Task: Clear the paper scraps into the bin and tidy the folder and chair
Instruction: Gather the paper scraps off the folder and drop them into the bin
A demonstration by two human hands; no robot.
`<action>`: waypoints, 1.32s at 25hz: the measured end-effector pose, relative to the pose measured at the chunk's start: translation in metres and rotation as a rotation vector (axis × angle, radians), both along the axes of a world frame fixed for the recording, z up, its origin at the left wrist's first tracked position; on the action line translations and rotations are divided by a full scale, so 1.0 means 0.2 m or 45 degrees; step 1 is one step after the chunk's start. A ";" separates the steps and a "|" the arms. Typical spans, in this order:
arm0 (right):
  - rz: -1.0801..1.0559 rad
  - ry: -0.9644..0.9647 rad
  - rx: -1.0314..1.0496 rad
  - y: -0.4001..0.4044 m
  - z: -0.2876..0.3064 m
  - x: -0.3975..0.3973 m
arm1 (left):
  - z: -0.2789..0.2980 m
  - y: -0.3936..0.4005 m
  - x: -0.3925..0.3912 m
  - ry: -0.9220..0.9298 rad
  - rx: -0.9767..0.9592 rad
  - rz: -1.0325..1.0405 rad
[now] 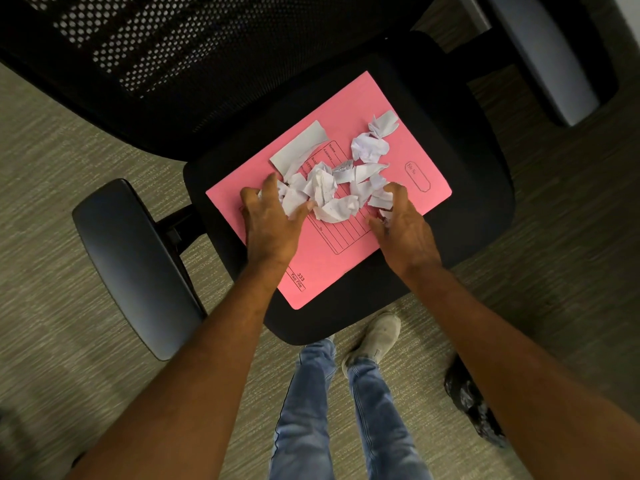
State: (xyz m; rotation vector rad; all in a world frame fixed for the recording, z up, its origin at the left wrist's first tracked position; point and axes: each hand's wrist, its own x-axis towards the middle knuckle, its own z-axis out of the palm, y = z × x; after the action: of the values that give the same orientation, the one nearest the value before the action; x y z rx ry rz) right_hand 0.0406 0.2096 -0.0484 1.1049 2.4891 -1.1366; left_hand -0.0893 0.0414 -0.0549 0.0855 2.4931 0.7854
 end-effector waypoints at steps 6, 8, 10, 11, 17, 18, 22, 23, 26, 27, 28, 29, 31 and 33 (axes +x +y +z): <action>0.044 -0.046 0.190 0.03 -0.01 -0.04 | 0.03 0.02 0.02 0.113 -0.142 -0.120; -0.062 -0.006 0.144 0.07 -0.02 -0.06 | 0.05 0.03 0.03 0.118 -0.159 -0.100; -0.224 0.041 0.089 0.13 -0.01 -0.09 | 0.07 0.03 0.03 0.111 -0.134 -0.071; -0.291 0.069 0.083 0.16 -0.01 -0.11 | 0.08 0.02 0.04 0.114 -0.107 -0.058; -0.394 0.243 0.005 0.31 0.01 -0.29 | 0.11 0.01 0.06 0.118 0.015 0.067; -0.327 0.248 0.034 0.32 0.01 -0.33 | 0.12 0.02 0.06 0.115 0.028 0.089; -0.210 0.211 0.141 0.33 -0.04 -0.47 | 0.13 0.03 0.07 0.149 0.133 0.128; -0.236 0.219 0.107 0.33 -0.06 -0.49 | 0.13 0.04 0.07 0.151 0.162 0.134; -0.283 0.171 0.083 0.32 -0.09 -0.53 | 0.16 0.06 0.07 0.115 0.253 0.131; -0.278 0.163 0.108 0.31 -0.09 -0.53 | 0.17 0.07 0.07 0.113 0.272 0.117; -0.276 0.177 0.145 0.31 -0.09 -0.53 | 0.17 0.07 0.07 0.109 0.284 0.104; -0.288 0.208 0.163 0.31 -0.07 -0.52 | 0.18 0.08 0.07 0.103 0.300 0.095; -0.361 0.301 0.136 0.32 -0.02 -0.48 | 0.21 0.09 0.08 0.084 0.358 0.091; -0.479 0.374 0.082 0.33 0.02 -0.42 | 0.23 0.12 0.09 0.040 0.458 0.105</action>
State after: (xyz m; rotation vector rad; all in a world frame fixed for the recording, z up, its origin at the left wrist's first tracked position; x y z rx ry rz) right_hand -0.0432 0.2750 -0.0439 1.5783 2.6171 -1.4150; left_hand -0.0711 0.0646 -0.0091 0.1230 2.3688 1.2694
